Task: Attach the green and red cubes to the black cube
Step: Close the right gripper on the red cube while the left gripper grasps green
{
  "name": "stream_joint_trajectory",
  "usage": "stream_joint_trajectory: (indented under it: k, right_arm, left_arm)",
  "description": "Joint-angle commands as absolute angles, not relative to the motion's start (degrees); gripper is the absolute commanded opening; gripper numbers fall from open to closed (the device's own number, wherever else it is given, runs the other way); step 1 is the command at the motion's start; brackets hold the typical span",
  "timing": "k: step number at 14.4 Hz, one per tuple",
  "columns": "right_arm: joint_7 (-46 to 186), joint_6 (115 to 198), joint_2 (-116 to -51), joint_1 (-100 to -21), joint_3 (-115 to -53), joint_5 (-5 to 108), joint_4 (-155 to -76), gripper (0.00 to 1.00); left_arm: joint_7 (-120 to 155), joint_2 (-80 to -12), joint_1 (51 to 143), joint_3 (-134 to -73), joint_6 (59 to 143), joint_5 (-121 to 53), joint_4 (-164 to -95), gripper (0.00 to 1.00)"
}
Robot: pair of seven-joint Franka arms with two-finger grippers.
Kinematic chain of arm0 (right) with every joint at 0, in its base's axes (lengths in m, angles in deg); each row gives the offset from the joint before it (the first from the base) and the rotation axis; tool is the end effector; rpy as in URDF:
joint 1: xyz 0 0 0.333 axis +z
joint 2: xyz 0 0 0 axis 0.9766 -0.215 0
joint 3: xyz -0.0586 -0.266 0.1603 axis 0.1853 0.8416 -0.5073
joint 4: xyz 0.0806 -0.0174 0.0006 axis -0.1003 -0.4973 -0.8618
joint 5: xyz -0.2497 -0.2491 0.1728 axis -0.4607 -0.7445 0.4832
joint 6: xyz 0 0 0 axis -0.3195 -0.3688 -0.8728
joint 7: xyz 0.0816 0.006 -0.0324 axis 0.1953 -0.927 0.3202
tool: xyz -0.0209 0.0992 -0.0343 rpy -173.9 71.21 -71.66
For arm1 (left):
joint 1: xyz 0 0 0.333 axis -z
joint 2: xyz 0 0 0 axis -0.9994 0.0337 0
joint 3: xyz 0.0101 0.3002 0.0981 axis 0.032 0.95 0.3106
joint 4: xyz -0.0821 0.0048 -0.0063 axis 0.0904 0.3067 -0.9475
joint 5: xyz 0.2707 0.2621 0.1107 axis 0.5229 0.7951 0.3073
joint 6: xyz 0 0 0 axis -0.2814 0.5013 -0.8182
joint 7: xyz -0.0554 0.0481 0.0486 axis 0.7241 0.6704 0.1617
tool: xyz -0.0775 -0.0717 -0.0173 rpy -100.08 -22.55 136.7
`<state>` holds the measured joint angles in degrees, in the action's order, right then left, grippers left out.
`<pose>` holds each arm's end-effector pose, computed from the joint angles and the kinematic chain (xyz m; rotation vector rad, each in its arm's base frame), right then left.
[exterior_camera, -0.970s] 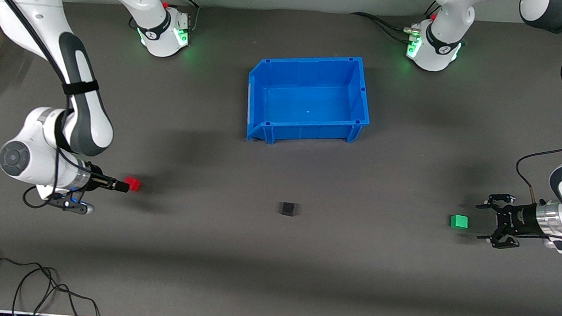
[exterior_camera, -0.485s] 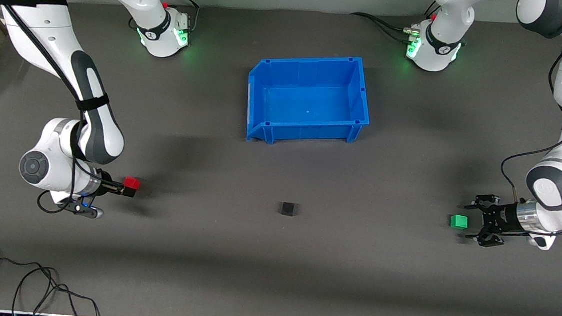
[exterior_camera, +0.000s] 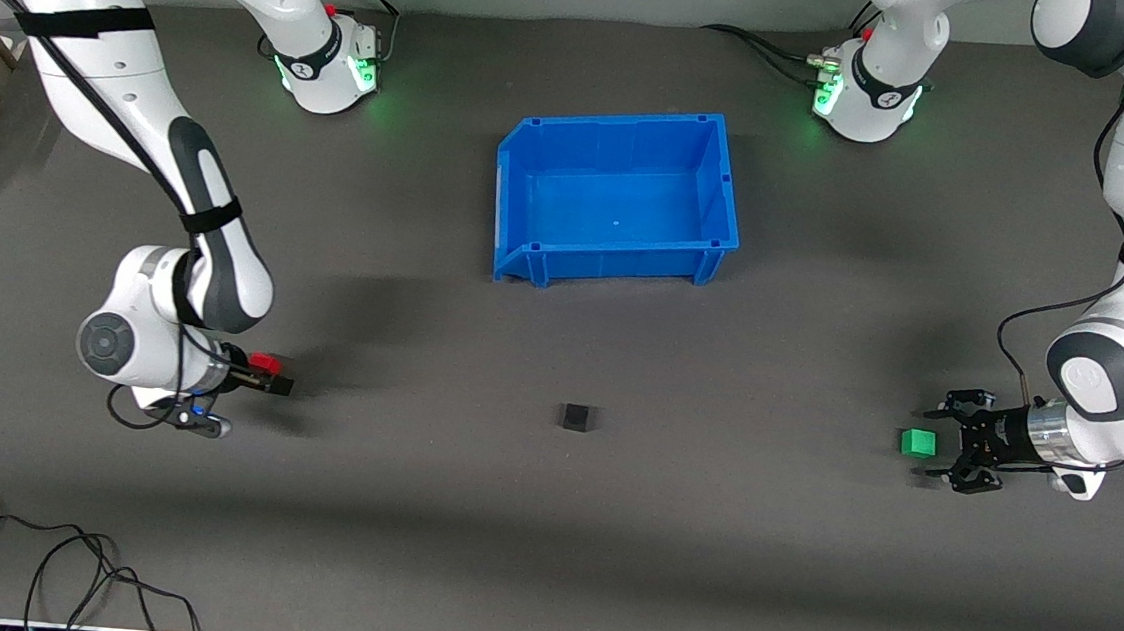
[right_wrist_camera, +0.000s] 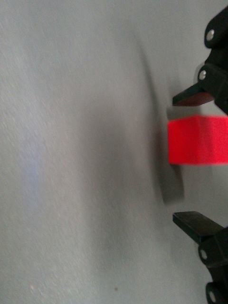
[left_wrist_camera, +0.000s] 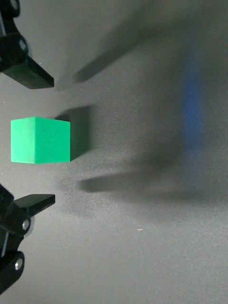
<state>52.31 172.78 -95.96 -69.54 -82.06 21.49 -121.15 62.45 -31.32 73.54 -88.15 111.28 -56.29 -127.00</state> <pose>0.6319 0.0132 0.1767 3.0901 -0.4341 -0.2313 0.6470 0.1211 0.1732 2.0405 1.8677 -0.4434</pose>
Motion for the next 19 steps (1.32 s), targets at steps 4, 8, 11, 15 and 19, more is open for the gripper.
stream_joint_trajectory:
  k: [4,8,11,15,19]
  right_arm:
    - [51.69,173.52,-96.08,-69.58,-81.57,22.44,-121.0,0.99]
    - [52.05,173.52,-96.08,-69.76,-81.22,22.35,-121.52,0.99]
    - [52.14,173.52,-96.17,-69.76,-81.22,22.44,-121.61,0.93]
    - [52.14,174.75,-96.08,-69.76,-81.22,22.35,-122.75,0.5]
    - [52.05,174.93,-95.99,-69.76,-81.13,22.44,-122.93,0.0]
  left_arm:
    - [61.31,-32.0,73.92,-87.78,111.64,-57.45,-128.27,0.38]
    - [61.31,-32.44,73.74,-87.78,111.12,-57.45,-128.09,0.02]
    - [62.27,-33.58,73.74,-87.78,108.23,-57.45,-126.69,0.01]
    - [71.47,-35.86,75.32,-88.92,101.19,-57.45,-122.73,0.01]
    - [87.63,-36.92,82.07,-90.42,105.56,-57.45,-122.29,0.01]
